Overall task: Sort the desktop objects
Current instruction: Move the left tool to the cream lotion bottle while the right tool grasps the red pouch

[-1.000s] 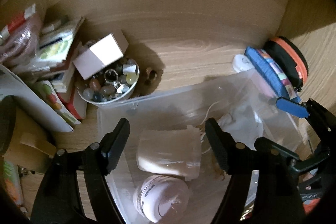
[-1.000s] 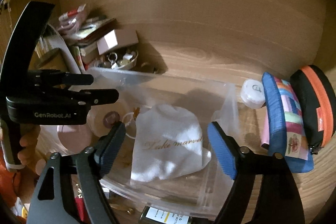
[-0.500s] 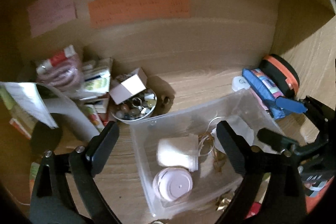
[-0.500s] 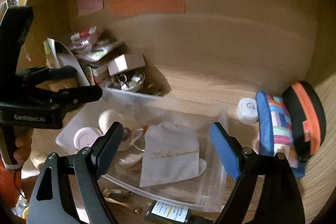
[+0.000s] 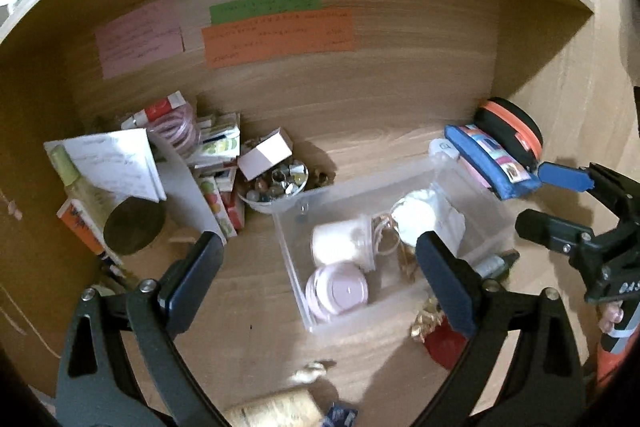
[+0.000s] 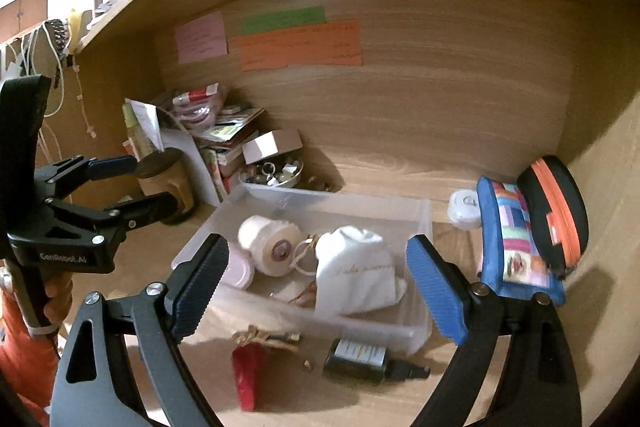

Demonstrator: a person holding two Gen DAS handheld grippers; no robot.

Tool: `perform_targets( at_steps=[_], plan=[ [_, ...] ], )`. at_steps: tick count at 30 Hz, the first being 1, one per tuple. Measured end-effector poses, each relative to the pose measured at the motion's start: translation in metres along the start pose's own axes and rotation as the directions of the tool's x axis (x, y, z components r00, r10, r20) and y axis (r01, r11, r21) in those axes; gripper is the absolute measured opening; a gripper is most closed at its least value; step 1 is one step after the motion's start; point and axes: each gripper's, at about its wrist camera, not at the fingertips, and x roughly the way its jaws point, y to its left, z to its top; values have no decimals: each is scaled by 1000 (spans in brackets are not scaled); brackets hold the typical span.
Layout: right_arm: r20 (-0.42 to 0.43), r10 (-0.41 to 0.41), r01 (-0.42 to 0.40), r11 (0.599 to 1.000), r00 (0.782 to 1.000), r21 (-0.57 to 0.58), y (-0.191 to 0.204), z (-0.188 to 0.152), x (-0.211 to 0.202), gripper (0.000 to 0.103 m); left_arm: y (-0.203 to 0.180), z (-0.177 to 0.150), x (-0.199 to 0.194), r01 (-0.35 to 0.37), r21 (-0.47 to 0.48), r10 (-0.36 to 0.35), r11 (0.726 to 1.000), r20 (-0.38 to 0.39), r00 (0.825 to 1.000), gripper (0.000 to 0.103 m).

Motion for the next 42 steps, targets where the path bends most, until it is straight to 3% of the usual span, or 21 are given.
perform_targets(
  at_steps=[5, 11, 20, 30, 42],
  plan=[
    [-21, -16, 17, 1000, 1000, 21, 4, -16, -9, 90, 17, -20, -18, 19, -47, -19, 999, -3, 1000, 101],
    [-61, -22, 25, 998, 998, 51, 5, -36, -12, 90, 49, -45, -29, -24, -96, 22, 995, -25, 999, 101],
    [-134, -35, 40, 999, 990, 33, 17, -68, -4, 90, 66, -102, -15, -62, -93, 47, 994, -152, 987, 101],
    [-239, 0, 8, 999, 971, 35, 32, -104, 15, 90, 64, -158, 6, -49, -55, 31, 997, -290, 957, 101],
    [-329, 43, -32, 999, 943, 39, 45, -116, 49, 90, 60, -162, 38, 13, -4, -13, 1000, -352, 936, 101]
  ],
)
